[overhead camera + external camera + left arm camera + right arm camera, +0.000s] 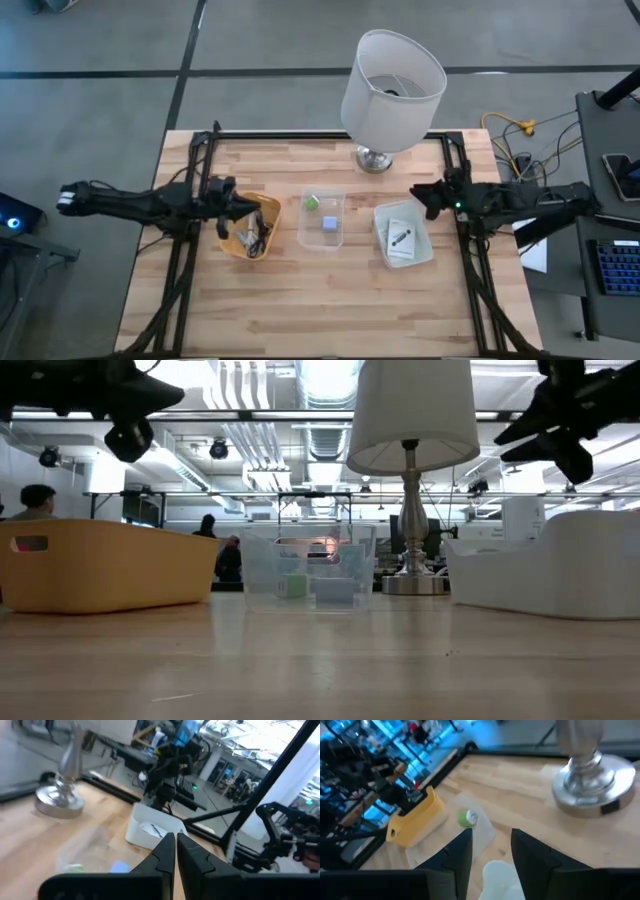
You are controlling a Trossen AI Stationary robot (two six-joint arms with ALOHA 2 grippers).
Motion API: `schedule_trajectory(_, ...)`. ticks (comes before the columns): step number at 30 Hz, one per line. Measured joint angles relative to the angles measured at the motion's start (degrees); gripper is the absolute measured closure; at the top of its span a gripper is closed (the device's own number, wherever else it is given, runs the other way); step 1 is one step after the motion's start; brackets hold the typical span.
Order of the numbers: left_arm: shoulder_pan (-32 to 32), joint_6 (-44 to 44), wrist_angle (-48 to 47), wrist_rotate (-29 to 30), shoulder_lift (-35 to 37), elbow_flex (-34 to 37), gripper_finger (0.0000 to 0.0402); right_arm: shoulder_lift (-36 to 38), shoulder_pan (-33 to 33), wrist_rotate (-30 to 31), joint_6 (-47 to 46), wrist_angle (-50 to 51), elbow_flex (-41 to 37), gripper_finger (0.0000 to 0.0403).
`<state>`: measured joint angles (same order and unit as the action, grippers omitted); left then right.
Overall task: Pick and place items into bin
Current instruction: Return to Home Position
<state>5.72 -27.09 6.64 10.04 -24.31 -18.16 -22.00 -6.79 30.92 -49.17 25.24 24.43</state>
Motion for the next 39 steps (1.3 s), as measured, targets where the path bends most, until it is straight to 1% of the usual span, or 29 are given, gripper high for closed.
schedule_trajectory(2,0.0,2.75,-0.12,0.58,3.0,1.57,0.04,3.52,-0.02,0.96,1.66,0.6,-1.11,0.028)
schedule_trajectory(5,0.02,6.4,-0.15,0.9,9.28,3.49,0.04,8.64,0.0,3.06,3.3,4.16,-2.17,0.028)
schedule_trajectory(8,0.01,6.55,-0.03,1.03,14.55,5.06,0.04,13.99,-0.04,3.76,4.7,7.87,-2.97,0.028)
schedule_trajectory(12,0.02,6.49,0.47,1.4,21.09,7.56,0.04,20.84,-0.04,3.78,6.56,8.76,-5.12,0.028)
schedule_trajectory(14,0.02,6.48,0.2,1.34,23.23,9.2,0.04,22.01,-0.03,4.07,7.08,8.7,-6.39,0.028)
schedule_trajectory(16,0.02,6.6,1.64,1.31,22.61,11.13,0.04,21.71,-0.08,3.83,7.18,8.96,-7.34,0.028)
schedule_trajectory(19,0.02,6.48,2.4,1.26,21.66,13.6,0.04,20.82,-0.05,4.09,6.96,6.22,-9.58,0.028)
schedule_trajectory(21,0.02,6.9,5.26,1.34,20.52,16.34,0.04,21.22,-0.04,3.99,6.49,5.93,-11.54,0.028)
schedule_trajectory(23,0.02,12.14,11.29,1.09,20.29,17.61,0.04,21.61,-0.04,4.17,6.26,2.55,-13.38,0.028)
schedule_trajectory(26,0.02,20.21,13.1,2.03,20.44,17.5,0.04,21.97,-0.04,5.31,6.47,1.35,-15.93,0.028)
schedule_trajectory(28,0.02,23.01,17.39,3.41,21.57,17.67,0.04,21.61,-0.04,5.31,8.16,0.92,-15.83,0.028)
schedule_trajectory(30,0.02,24.72,18.3,4.26,22.23,17.67,0.04,21.64,0.01,5.48,10.55,-0.19,-15.5,0.028)
schedule_trajectory(31,0.02,25.01,16.52,4.63,22.7,17.67,0.04,21.67,0.01,5.49,11.59,-0.11,-15.7,0.028)
schedule_trajectory(34,0.02,24.82,16.62,4.7,22.59,17.69,0.04,21.19,0.1,5.49,13.64,-0.01,-15.99,0.028)
schedule_trajectory(39,0.02,24.59,16.78,4.49,21.75,17.72,0.04,20.37,0.11,11.22,19.11,0.63,-15.7,0.028)
